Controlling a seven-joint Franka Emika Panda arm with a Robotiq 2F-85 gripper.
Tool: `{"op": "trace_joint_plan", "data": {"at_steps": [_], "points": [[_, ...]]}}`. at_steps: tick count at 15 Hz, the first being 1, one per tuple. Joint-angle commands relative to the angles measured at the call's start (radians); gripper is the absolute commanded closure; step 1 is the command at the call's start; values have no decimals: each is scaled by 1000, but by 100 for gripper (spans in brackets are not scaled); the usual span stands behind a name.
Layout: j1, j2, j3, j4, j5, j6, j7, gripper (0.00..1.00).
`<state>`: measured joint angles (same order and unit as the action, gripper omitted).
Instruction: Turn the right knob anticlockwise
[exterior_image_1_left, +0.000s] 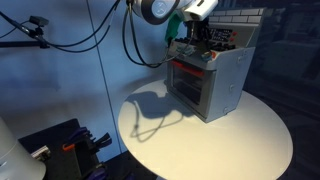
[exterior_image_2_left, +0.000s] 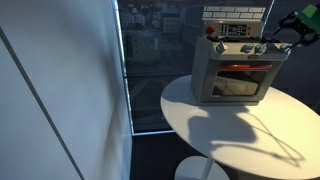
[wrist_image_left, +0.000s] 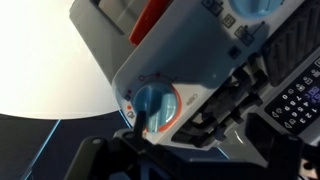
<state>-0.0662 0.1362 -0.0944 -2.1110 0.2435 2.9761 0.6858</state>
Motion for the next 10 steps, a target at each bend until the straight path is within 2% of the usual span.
{"op": "trace_joint_plan", "data": {"at_steps": [1, 7, 9, 10], "points": [[4, 19, -1, 32, 5, 7, 23, 26], [0, 12, -13, 12, 9, 6, 24, 72], [1, 8, -17, 4, 7, 7, 27, 77], [1, 7, -18, 2, 7, 7, 28, 76]]}}
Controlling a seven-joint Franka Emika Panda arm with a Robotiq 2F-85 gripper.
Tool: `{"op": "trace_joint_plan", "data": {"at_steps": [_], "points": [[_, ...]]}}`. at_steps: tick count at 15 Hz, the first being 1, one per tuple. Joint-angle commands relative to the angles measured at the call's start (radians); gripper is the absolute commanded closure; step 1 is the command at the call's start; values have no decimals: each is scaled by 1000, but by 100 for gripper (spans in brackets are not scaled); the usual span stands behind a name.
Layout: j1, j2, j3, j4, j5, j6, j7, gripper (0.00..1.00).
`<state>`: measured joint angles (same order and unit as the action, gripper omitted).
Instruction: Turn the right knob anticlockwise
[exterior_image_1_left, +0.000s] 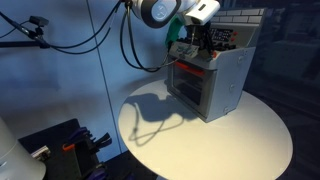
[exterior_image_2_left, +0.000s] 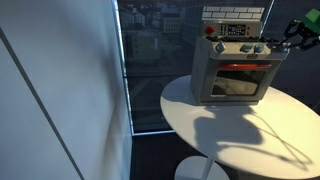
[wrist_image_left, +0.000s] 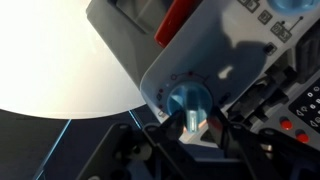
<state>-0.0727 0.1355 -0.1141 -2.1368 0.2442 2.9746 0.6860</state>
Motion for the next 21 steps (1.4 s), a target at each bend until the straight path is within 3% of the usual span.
{"op": "trace_joint_plan", "data": {"at_steps": [1, 5, 9, 21], "points": [[9, 5, 0, 25, 4, 10, 31, 79], [12, -5, -1, 16, -1, 9, 43, 88], [22, -11, -20, 6, -54, 4, 62, 89], [79, -59, -110, -15, -446, -48, 215, 90]]}}
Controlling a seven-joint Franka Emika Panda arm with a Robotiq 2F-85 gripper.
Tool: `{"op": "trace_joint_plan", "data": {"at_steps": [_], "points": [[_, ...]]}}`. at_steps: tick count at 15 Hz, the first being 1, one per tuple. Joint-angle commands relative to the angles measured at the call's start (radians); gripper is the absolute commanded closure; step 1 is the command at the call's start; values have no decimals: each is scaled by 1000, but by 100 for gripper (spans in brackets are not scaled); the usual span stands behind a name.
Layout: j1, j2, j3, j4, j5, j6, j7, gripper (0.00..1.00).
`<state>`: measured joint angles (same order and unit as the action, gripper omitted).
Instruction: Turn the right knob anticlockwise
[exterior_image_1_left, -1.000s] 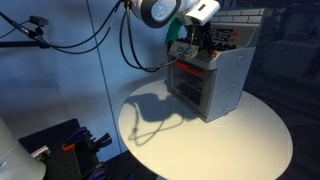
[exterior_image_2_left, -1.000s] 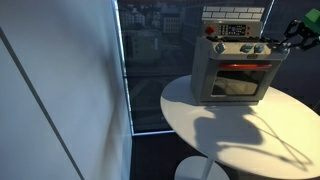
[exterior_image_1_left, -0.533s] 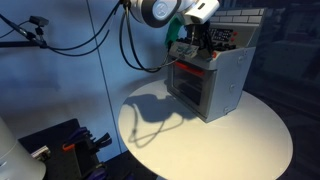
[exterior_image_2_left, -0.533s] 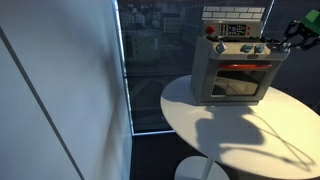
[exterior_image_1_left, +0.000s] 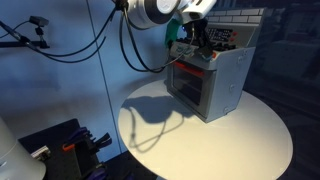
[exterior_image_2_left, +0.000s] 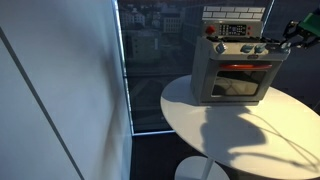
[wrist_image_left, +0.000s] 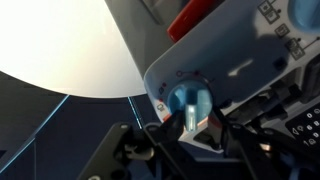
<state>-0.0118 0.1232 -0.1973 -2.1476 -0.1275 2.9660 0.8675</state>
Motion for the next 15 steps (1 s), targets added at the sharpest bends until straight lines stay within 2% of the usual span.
{"op": "trace_joint_plan", "data": {"at_steps": [1, 15], "points": [[19, -49, -28, -5, -94, -43, 37, 90], [31, -83, -42, 3, -372, -125, 37, 90]]}}
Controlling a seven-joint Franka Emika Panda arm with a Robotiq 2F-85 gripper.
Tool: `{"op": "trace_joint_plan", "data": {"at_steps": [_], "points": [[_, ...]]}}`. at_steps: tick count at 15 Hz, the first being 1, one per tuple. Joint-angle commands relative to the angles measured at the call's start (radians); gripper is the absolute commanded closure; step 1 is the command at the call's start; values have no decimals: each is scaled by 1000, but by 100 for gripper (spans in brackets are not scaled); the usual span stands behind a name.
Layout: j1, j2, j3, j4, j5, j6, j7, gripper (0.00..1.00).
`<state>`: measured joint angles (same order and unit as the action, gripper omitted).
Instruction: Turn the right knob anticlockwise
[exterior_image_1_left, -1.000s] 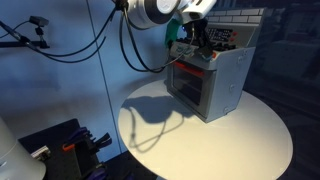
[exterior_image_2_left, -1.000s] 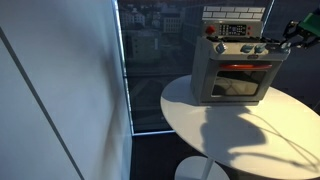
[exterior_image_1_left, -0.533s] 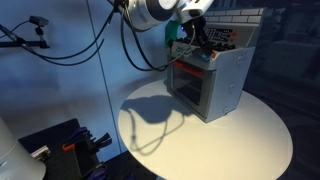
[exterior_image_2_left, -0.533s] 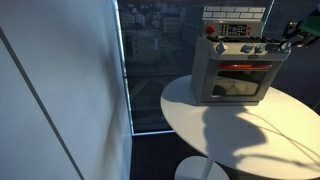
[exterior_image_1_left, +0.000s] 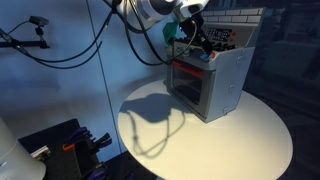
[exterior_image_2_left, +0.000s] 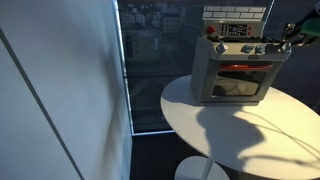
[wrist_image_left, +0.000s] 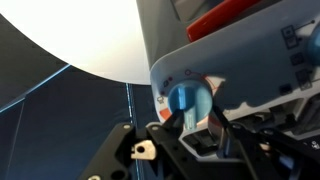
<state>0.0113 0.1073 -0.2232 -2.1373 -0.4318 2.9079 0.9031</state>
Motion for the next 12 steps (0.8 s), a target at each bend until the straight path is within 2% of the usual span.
{"op": "trace_joint_plan", "data": {"at_steps": [1, 7, 8, 10, 11, 12], "points": [[9, -68, -17, -6, -90, -74, 1, 90], [3, -111, -11, -2, -208, -126, -3, 90], [2, -125, -8, -6, -201, -140, -11, 85], [3, -147, -4, -12, -180, -160, -29, 88], [3, -155, -4, -14, -175, -167, -33, 78], [6, -165, -2, -23, -152, -176, -53, 63]]}}
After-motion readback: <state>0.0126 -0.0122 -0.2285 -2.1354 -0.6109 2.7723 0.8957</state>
